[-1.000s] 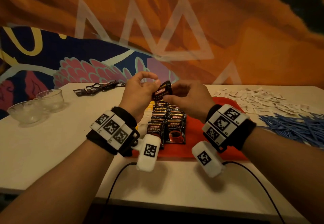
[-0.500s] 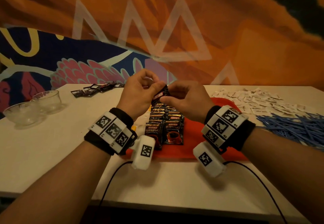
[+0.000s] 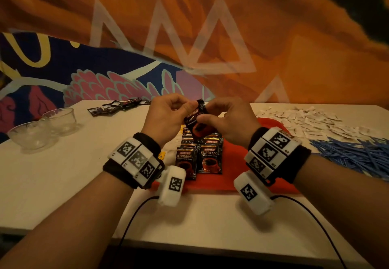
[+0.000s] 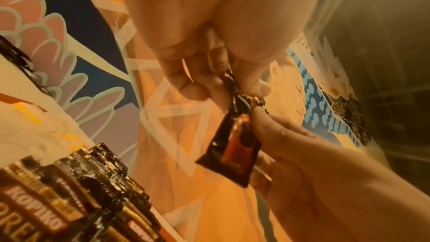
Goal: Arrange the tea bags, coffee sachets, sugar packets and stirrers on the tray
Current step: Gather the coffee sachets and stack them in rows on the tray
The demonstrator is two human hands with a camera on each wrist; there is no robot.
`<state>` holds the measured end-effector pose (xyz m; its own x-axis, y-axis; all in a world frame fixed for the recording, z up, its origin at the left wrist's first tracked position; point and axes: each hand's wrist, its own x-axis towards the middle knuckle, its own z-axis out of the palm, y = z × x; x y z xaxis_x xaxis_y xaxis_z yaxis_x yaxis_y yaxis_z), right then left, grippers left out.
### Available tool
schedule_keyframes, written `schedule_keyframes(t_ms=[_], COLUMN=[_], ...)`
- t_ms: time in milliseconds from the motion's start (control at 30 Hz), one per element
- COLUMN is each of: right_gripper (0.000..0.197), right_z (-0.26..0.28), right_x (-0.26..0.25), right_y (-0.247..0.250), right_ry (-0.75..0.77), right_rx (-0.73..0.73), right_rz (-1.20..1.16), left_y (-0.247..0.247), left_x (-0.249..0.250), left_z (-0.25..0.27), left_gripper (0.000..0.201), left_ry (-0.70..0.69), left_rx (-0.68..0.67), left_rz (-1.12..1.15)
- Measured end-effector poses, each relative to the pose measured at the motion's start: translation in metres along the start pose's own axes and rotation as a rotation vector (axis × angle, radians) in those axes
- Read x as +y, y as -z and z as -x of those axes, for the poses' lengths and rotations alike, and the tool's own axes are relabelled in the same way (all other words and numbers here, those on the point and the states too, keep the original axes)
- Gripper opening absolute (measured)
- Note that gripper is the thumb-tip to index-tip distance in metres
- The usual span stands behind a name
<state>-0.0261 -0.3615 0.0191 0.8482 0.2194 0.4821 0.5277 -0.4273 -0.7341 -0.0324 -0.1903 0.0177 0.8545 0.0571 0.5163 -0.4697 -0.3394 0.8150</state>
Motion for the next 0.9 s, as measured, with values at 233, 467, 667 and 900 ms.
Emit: schedule_keyframes(t_ms=[233,467,667,900], right_gripper=[0.014,0.016,0.015,0.023], right_z=[0.001,0.013,0.016,0.02], right_x=[0.009,0.018,0.021,0.021], right_y=[0.015,0.013,0.004,-0.001], right_ry=[-0.36,-0.691,-0.75,-0.757], right_rx=[-0.301,-0.453,-0.442,-0.441], right_rz=[0.163,0.083,0.168,0.148], left_y=[0.016,0.03,0.023,0.015], left_x=[-0.013,-0.016,-0.019,-0.024], left_z=[-0.003,0.01,0.021,0.024], left_gripper=[0.012,0.009,0.024,0.025], left_ry=[0.139,0.253,0.232,0.193], left_rx=[-0.274,-0.745,-0.834,-0.823], left_rz=[-0.328,-0.845,-0.996,-1.001])
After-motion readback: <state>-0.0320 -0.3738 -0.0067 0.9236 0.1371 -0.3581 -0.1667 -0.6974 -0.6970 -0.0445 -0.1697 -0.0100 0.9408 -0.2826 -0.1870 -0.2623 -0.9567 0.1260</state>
